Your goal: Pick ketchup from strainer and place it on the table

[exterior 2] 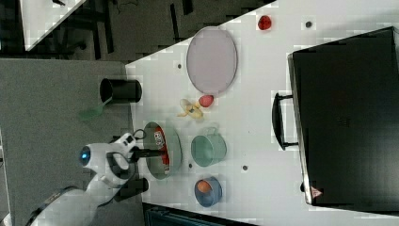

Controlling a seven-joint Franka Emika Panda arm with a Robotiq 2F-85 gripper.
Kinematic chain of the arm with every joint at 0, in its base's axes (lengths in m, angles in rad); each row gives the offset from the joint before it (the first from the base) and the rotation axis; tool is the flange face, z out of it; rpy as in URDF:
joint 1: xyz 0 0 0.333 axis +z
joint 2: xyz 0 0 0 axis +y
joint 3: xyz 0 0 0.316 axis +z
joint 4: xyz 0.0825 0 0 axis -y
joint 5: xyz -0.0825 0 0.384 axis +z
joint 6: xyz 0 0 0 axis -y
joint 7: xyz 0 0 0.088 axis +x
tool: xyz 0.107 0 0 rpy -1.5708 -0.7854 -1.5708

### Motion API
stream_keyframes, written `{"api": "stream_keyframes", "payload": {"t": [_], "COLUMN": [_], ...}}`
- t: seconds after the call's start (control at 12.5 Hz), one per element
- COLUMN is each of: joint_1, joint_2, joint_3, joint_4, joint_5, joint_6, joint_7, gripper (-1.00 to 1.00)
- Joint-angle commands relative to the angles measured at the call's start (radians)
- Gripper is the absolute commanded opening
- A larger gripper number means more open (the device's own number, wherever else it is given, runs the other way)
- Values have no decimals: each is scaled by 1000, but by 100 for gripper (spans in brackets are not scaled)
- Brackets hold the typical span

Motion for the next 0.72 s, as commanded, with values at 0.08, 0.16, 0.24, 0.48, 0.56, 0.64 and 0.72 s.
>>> {"api": "stream_keyframes", "payload": {"t": [0.08, 0.16, 0.24, 0.48, 0.56, 0.64, 0.72], "joint_1": [16, 27, 40, 85, 91, 92, 91], "joint_2": [15, 33, 47, 66, 65, 62, 56], "joint_3": [-27, -41, -56, -110, -109, -101, -93], "joint_4": [5, 6, 7, 8, 9, 8, 7], "joint_5": [-6, -8, -17, -60, -60, -60, -60], "joint_6": [42, 65, 84, 111, 131, 141, 141], "joint_7": [45, 45, 45, 45, 45, 45, 45], "gripper": [100, 100, 100, 43, 21, 17, 17]}}
